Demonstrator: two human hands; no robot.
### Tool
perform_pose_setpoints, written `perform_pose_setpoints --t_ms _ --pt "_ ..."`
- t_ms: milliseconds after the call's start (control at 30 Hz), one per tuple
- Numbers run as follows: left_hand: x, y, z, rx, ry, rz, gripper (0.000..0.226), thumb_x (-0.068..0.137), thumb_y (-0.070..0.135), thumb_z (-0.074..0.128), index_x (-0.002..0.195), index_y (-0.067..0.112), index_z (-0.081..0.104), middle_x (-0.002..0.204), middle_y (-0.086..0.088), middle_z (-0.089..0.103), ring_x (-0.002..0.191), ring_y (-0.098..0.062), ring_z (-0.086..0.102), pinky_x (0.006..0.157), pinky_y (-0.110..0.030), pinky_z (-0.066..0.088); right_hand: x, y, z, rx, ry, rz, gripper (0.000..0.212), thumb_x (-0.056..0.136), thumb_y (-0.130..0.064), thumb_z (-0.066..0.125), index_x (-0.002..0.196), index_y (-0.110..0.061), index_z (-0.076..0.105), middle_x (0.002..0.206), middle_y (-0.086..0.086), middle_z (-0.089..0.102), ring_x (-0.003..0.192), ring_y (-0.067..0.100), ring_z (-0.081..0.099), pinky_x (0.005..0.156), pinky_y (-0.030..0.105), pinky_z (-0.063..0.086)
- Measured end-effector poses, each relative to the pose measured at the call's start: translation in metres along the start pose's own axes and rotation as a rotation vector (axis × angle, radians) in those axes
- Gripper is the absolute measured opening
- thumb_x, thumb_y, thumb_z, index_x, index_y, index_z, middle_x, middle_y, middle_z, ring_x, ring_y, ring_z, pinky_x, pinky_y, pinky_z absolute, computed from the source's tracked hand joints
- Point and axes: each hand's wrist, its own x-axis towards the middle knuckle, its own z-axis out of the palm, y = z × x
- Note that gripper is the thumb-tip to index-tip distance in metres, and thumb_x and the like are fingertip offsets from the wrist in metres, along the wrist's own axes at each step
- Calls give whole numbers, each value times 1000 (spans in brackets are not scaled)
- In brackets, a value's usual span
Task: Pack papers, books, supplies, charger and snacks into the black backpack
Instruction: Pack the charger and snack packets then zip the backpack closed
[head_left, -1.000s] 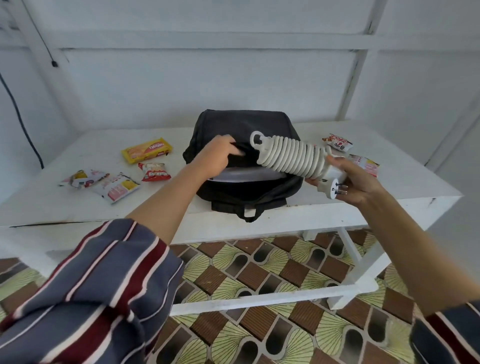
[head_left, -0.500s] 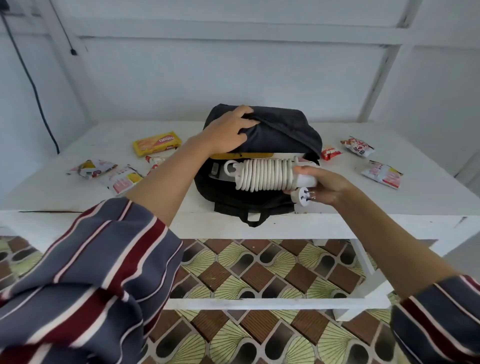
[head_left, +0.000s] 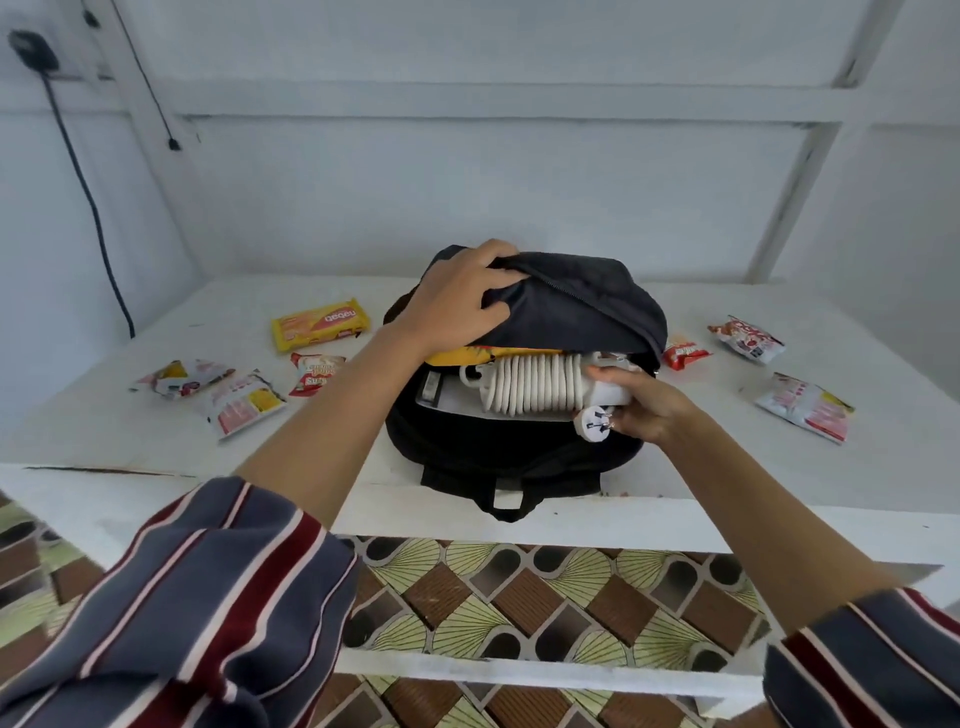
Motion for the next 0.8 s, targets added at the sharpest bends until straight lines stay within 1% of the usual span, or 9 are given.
perform_pose_setpoints --t_ms 67,167,267,367,500,600,667,733,800 --pt "-3 1 3 52 18 39 51 79 45 53 118 15 64 134 -3 49 115 -25 50 97 -40 39 3 2 -1 13 31 -5 11 83 -5 64 90 -13 62 64 0 67 57 12 65 55 29 57" --pt "-15 4 25 360 -104 101 96 57 81 51 125 13 57 140 -9 42 123 -32 42 108 -51 21 6 5 1 22 48 -32 12 84 -3 62 87 -15 62 71 -2 65 59 10 65 54 28 57" --pt "-32 2 51 542 -160 85 118 43 91 51 127 8 53 140 -18 42 126 -37 41 108 -61 14 7 4 2 -6 38 -33 14 82 -4 64 89 -15 62 79 0 64 74 14 63 63 32 57" --pt "-35 0 63 585 -175 39 129 39 91 54 134 5 46 147 -19 34 136 -37 29 106 -62 8 7 3 3 -48 49 -31 13 80 -4 66 86 -15 62 75 0 64 72 16 63 68 34 56" --pt "-37 -2 70 618 7 146 126 36 84 65 129 4 39 141 -17 27 131 -33 26 105 -63 18 7 4 5 -39 63 -58 18 80 -4 67 95 -13 62 76 1 66 75 17 63 75 38 55" --pt "-38 -13 75 514 122 292 117 41 72 76 131 9 35 132 -16 27 127 -31 29 103 -63 19 5 5 8 -54 60 -75 16 81 -4 66 93 -13 62 72 -1 67 71 15 64 65 34 57" --pt "-37 -17 76 435 135 341 113 46 65 79 136 18 32 132 -16 26 127 -29 29 104 -62 15 4 6 9 -54 59 -89 16 80 -5 66 93 -14 63 75 0 66 73 16 63 69 35 56" --pt "-35 -20 75 382 96 367 100 51 62 78 133 25 34 136 -16 24 129 -28 28 103 -63 13 4 7 9 -51 53 -97 18 79 -5 67 93 -15 63 79 1 66 76 17 63 77 39 54" --pt "-32 -26 71 327 39 377 87 59 63 73 130 26 38 138 -14 22 133 -30 25 104 -64 13 4 8 8 -50 49 -101 20 78 -5 69 94 -15 64 81 1 66 78 18 63 78 40 54"
